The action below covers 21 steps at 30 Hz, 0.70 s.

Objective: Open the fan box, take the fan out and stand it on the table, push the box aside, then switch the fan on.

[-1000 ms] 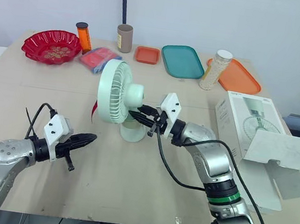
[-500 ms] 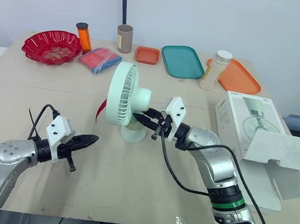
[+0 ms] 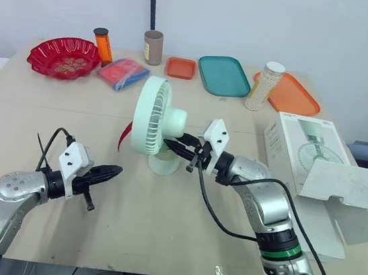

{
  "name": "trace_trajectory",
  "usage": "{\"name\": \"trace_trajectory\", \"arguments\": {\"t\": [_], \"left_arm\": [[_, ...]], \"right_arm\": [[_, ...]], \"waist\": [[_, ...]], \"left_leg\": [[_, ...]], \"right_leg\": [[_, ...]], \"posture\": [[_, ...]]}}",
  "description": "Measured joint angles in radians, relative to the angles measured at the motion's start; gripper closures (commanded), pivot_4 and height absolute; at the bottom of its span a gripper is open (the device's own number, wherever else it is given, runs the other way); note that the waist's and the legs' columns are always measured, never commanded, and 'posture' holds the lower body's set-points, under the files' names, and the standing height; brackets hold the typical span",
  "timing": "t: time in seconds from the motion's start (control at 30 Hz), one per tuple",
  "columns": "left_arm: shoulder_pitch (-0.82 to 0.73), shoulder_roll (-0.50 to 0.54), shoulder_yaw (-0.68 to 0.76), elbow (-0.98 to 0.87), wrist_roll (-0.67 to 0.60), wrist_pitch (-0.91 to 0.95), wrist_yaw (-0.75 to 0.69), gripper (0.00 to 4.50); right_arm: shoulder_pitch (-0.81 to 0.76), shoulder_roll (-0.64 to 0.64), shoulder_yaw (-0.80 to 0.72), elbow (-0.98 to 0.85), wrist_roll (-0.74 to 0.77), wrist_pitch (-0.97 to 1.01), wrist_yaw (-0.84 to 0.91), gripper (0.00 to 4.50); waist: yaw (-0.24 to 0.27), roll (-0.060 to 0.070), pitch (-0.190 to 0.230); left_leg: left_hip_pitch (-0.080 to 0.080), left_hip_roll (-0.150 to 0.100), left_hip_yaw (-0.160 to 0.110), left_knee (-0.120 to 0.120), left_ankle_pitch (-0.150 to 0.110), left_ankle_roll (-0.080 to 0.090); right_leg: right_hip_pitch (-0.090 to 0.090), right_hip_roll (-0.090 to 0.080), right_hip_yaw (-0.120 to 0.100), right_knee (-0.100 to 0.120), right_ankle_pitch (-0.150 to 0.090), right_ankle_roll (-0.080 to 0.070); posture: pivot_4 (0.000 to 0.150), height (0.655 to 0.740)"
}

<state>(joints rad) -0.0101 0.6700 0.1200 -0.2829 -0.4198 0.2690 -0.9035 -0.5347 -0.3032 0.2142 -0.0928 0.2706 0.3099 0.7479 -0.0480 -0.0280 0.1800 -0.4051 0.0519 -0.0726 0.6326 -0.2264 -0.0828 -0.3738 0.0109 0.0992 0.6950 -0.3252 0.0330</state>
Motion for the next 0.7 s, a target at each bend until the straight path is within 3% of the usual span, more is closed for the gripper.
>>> {"name": "trace_trajectory", "arguments": {"t": [0.2, 0.37, 0.5, 0.53, 0.7], "left_arm": [[0.0, -0.01, -0.003, 0.0, 0.005, -0.001, 0.001, 4.45], [0.001, -0.016, -0.004, 0.0, 0.008, -0.001, 0.002, 4.5], [-0.007, -0.023, -0.008, 0.002, 0.012, -0.001, 0.003, 4.5], [-0.012, -0.024, -0.009, 0.005, 0.015, -0.001, 0.003, 4.5], [-0.024, -0.028, -0.017, 0.01, 0.019, -0.001, 0.003, 4.5]], "right_arm": [[0.0, 0.0, 0.0, -0.001, 0.0, 0.001, -0.004, 3.59], [0.007, -0.003, 0.001, -0.001, -0.001, 0.012, -0.006, 2.09], [0.008, -0.002, 0.001, -0.001, -0.002, 0.019, -0.008, 0.24], [0.008, -0.002, 0.001, -0.001, -0.002, 0.02, -0.008, 0.07], [0.008, -0.001, 0.001, -0.001, -0.002, 0.021, -0.008, 0.07]], "waist": [[0.0, 0.0, 0.0], [0.0, 0.0, 0.0], [0.0, 0.0, 0.0], [0.0, 0.0, 0.0], [0.0, 0.0, 0.0]], "left_leg": [[0.0, 0.0, 0.0, 0.0, 0.0, 0.0], [0.0, 0.0, 0.0, 0.0, 0.0, 0.0], [0.0, 0.0, 0.0, 0.0, 0.0, 0.0], [0.0, 0.0, 0.0, 0.0, 0.0, 0.0], [0.0, 0.0, 0.0, 0.0, 0.0, 0.0]], "right_leg": [[0.0, 0.0, 0.0, 0.0, 0.0, 0.0], [0.0, 0.0, 0.0, 0.0, 0.0, 0.0], [0.0, 0.0, 0.0, 0.0, 0.0, 0.0], [0.0, 0.0, 0.0, 0.0, 0.0, 0.0], [0.0, 0.0, 0.0, 0.0, 0.0, 0.0]], "posture": [[0.15, 0.74], [0.15, 0.74], [0.15, 0.74], [0.15, 0.74], [0.15, 0.74]]}}
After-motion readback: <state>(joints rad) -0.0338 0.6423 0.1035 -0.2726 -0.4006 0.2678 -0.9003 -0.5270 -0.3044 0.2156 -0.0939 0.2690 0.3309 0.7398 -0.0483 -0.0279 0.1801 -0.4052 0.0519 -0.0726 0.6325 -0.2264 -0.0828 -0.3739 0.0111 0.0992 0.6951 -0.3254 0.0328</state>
